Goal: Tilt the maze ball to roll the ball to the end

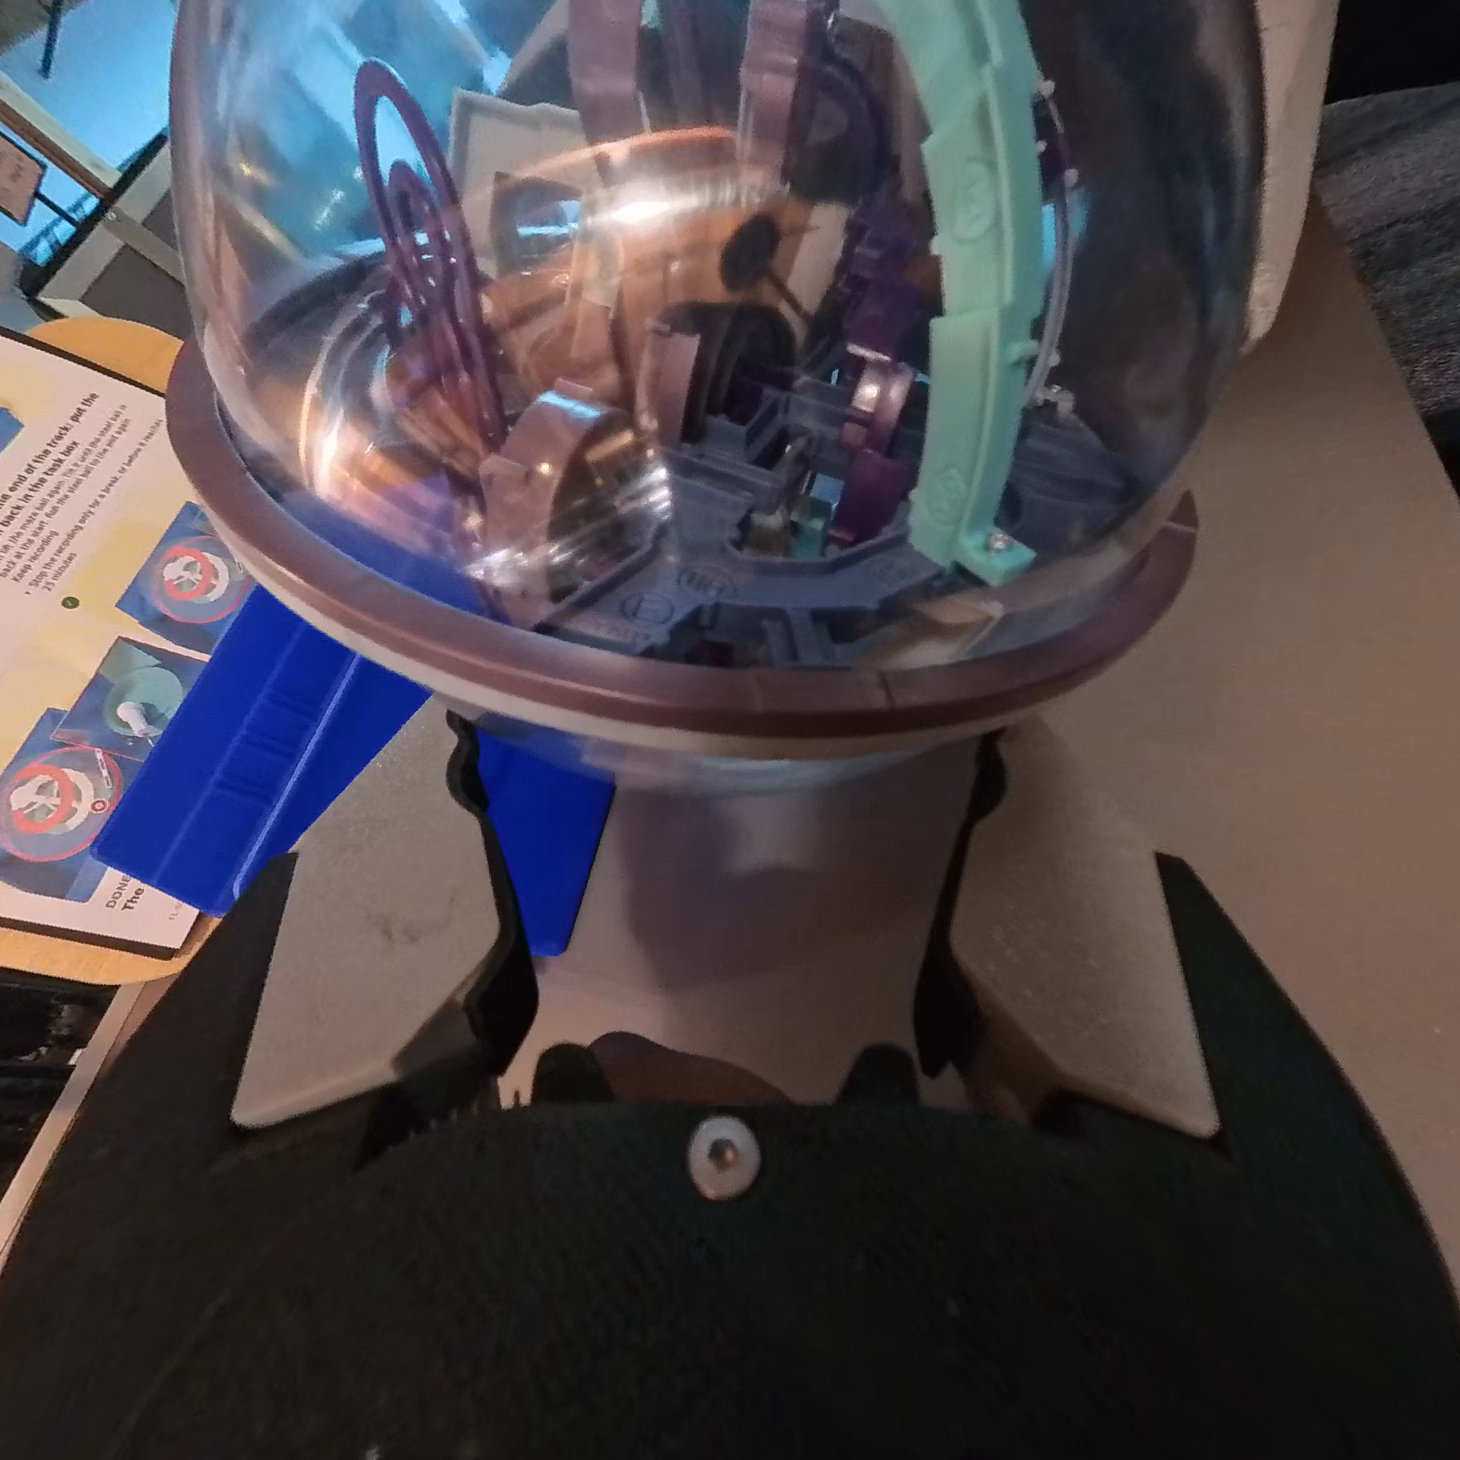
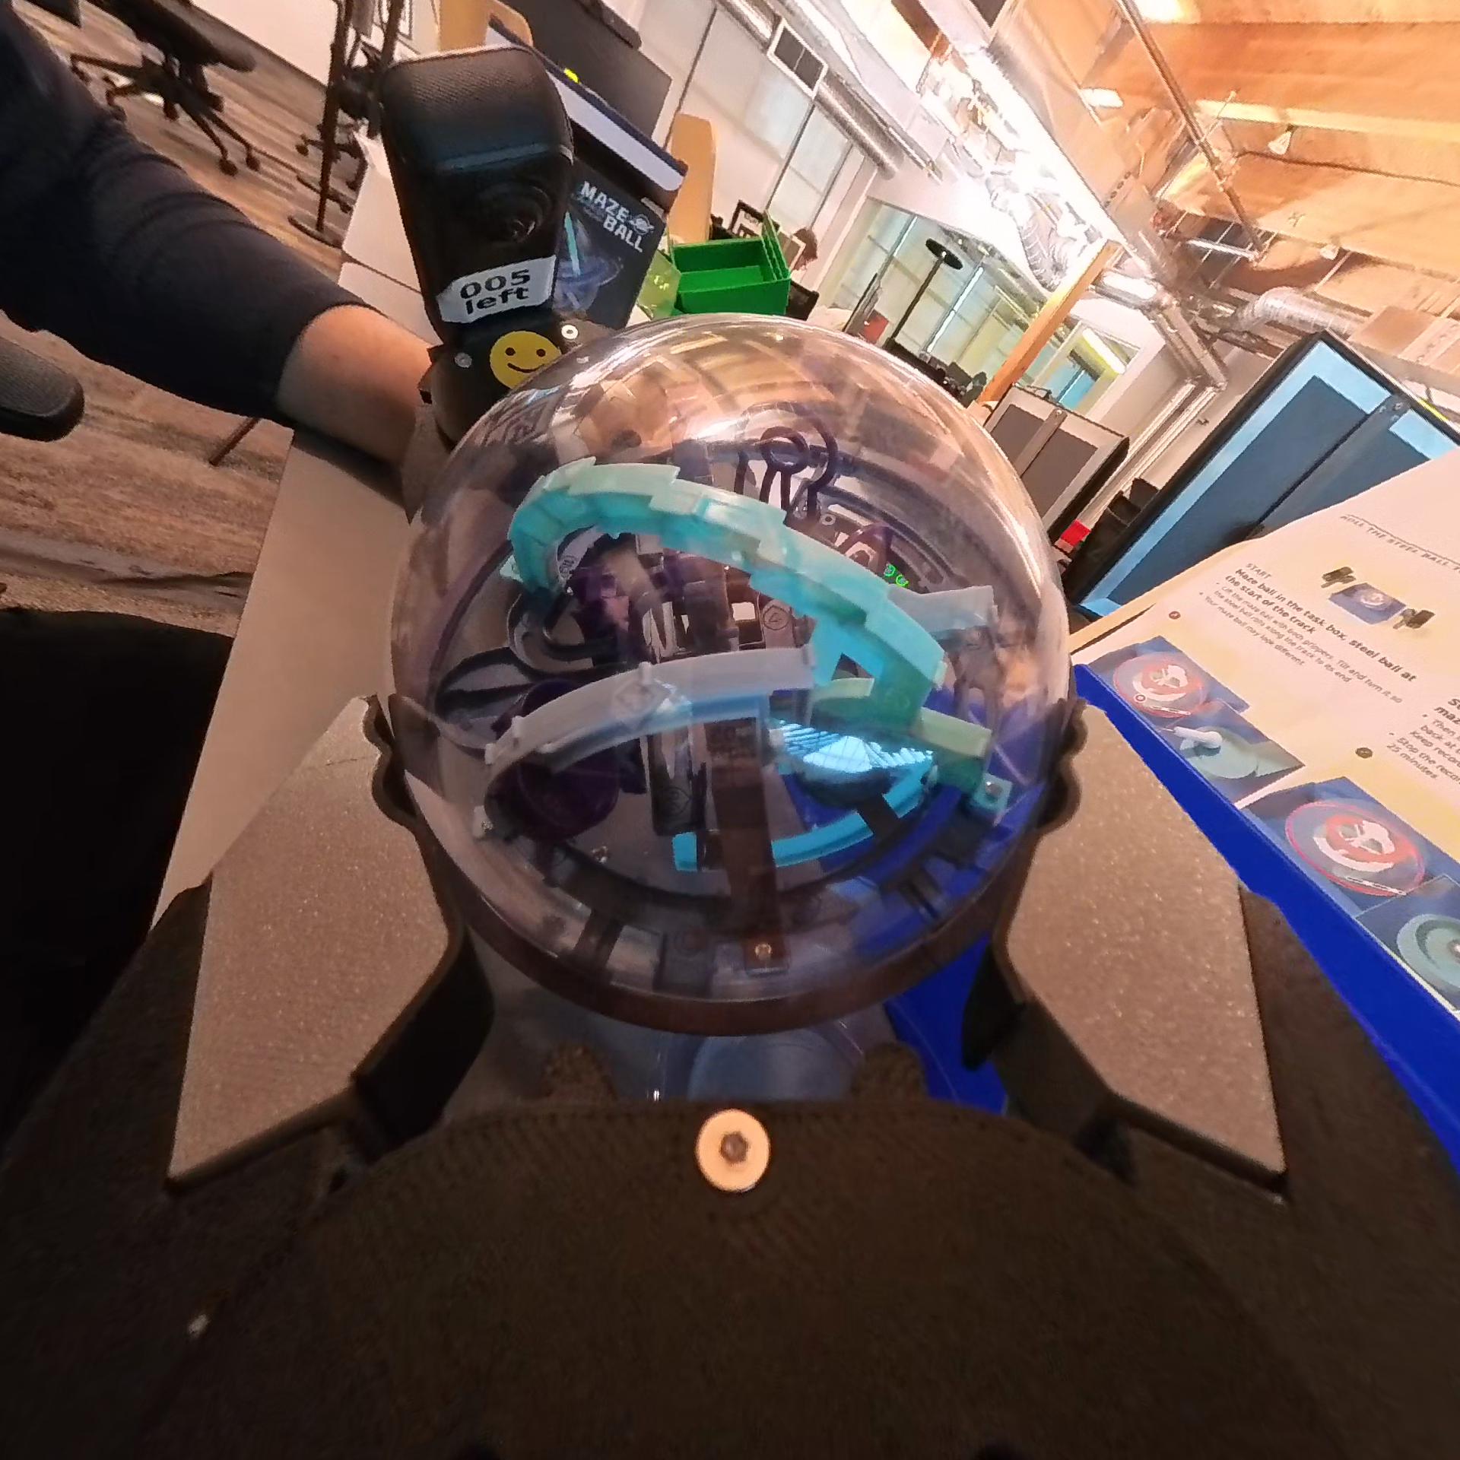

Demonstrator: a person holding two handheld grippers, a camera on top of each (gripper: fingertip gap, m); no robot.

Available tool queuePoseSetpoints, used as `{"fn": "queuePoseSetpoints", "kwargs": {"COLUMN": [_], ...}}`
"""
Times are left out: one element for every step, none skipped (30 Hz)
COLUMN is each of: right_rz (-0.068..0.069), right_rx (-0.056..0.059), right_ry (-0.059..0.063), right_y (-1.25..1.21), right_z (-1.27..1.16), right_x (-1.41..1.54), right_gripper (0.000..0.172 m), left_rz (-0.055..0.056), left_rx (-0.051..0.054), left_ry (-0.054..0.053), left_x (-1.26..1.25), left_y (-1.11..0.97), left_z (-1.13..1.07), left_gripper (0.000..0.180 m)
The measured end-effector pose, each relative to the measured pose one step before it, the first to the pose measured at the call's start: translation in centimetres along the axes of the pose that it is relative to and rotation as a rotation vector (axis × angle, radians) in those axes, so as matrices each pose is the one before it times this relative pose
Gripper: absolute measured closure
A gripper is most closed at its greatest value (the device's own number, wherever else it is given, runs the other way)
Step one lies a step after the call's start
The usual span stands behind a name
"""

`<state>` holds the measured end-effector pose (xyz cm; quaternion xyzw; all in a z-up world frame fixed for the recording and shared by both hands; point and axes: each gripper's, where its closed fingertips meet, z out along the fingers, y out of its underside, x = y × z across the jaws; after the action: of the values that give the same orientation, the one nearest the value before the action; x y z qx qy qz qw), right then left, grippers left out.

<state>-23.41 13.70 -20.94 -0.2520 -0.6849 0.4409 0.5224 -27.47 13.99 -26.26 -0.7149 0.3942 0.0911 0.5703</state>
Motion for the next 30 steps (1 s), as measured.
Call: {"fn": "queuePoseSetpoints", "kwargs": {"right_rz": [0.0015,0.0004,-0.0004,-0.0001,0.0002,-0.0003,-0.0008,-0.0013,-0.0027,-0.0058,-0.0094,-0.0127,-0.0154,-0.0179,-0.0132,0.0002,0.0084,0.0139,0.0196,0.0263,0.0324,0.0354,0.038,0.0396,0.0361,0.0258,0.0126,0.0021,-0.0028,-0.0033], "right_rx": [-0.0006,-0.0005,0.0,-0.0004,-0.0007,-0.0007,-0.0005,0.0003,0.0008,0.0008,-0.0005,-0.0039,-0.0077,-0.0095,-0.0046,0.0042,0.0043,0.0016,0.0006,0.0011,0.0044,0.0102,0.0145,0.0152,0.0117,0.0068,0.0019,-0.0029,-0.0048,-0.0032], "right_ry": [-0.0005,-0.0001,0.0001,0.0001,0.0,0.0,-0.0001,0.0001,0.0005,0.0014,0.0024,0.0035,0.0044,0.0051,0.0042,-0.0006,-0.003,-0.0042,-0.0053,-0.0065,-0.0083,-0.01,-0.0112,-0.0115,-0.0103,-0.0073,-0.0038,-0.0009,0.0005,0.0005], "right_y": [0.01,-0.001,0.001,0.012,0.011,0.005,0.001,-0.01,-0.012,-0.013,0.014,0.069,0.11,0.152,0.061,-0.082,-0.076,-0.03,-0.023,-0.045,-0.124,-0.223,-0.295,-0.285,-0.221,-0.131,-0.033,0.034,0.087,0.06], "right_z": [-0.002,0.006,0.0,-0.011,0.005,-0.001,0.0,-0.004,-0.011,-0.004,0.007,0.026,0.048,0.048,0.035,-0.029,-0.045,-0.042,-0.051,-0.044,-0.065,-0.097,-0.126,-0.13,-0.118,-0.076,-0.031,0.012,0.021,0.018], "right_x": [0.008,0.004,0.005,-0.007,0.002,-0.007,-0.004,-0.001,-0.017,-0.005,-0.025,-0.024,-0.041,-0.035,-0.025,-0.017,0.009,0.045,0.056,0.075,0.103,0.127,0.145,0.148,0.126,0.116,0.06,0.025,-0.001,-0.013], "right_gripper": [0.017,0.017,0.017,0.017,0.017,0.017,0.017,0.017,0.017,0.017,0.017,0.017,0.017,0.017,0.017,0.016,0.017,0.017,0.017,0.017,0.017,0.017,0.017,0.017,0.017,0.018,0.018,0.018,0.017,0.018], "left_rz": [-0.0003,0.0,0.0009,0.0008,0.0002,0.0009,0.0014,0.0017,0.0024,0.004,0.0067,0.0096,0.0109,0.0128,0.0112,0.0013,-0.0051,-0.0083,-0.0129,-0.0183,-0.0245,-0.0289,-0.0315,-0.0318,-0.0287,-0.0209,-0.0099,-0.0012,0.0026,0.0035], "left_rx": [-0.0001,-0.0005,0.0003,-0.0001,-0.0006,-0.0002,0.0003,0.0007,0.0013,0.0015,-0.0001,-0.0035,-0.0073,-0.0094,-0.0067,0.0075,0.0036,0.0042,0.0063,0.0075,0.0097,0.0146,0.0212,0.0247,0.0223,0.0151,0.0062,-0.0026,-0.0067,-0.0044], "left_ry": [-0.0002,-0.0003,-0.0008,-0.0005,-0.0002,-0.0008,-0.0014,-0.0017,-0.0021,-0.0033,-0.005,-0.0063,-0.0071,-0.0085,-0.0083,0.0001,0.0039,0.0061,0.008,0.0115,0.0144,0.0156,0.0149,0.0133,0.0112,0.0073,0.0026,-0.0003,-0.0012,-0.0017], "left_x": [-0.006,-0.005,0.0,0.004,0.002,-0.012,-0.008,0.003,-0.02,-0.019,-0.035,-0.038,-0.045,-0.058,-0.064,0.014,0.032,0.052,0.035,0.055,0.08,0.067,0.059,0.059,0.041,0.022,-0.006,-0.009,-0.001,0.001], "left_y": [0.0,0.007,-0.003,0.003,0.002,0.01,-0.002,-0.008,-0.017,-0.004,0.013,0.088,0.139,0.187,0.12,-0.089,-0.085,-0.093,-0.14,-0.177,-0.224,-0.315,-0.417,-0.469,-0.422,-0.287,-0.117,0.031,0.102,0.07], "left_z": [0.008,-0.004,0.0,-0.003,-0.001,0.002,-0.009,-0.009,-0.011,-0.006,0.007,0.035,0.047,0.074,0.037,-0.025,-0.036,-0.026,-0.049,-0.064,-0.072,-0.087,-0.114,-0.119,-0.087,-0.053,-0.012,0.02,0.019,0.01], "left_gripper": [0.057,0.057,0.056,0.057,0.057,0.057,0.057,0.057,0.057,0.057,0.057,0.056,0.056,0.057,0.057,0.057,0.057,0.057,0.057,0.057,0.057,0.056,0.056,0.057,0.057,0.057,0.057,0.057,0.057,0.057]}}
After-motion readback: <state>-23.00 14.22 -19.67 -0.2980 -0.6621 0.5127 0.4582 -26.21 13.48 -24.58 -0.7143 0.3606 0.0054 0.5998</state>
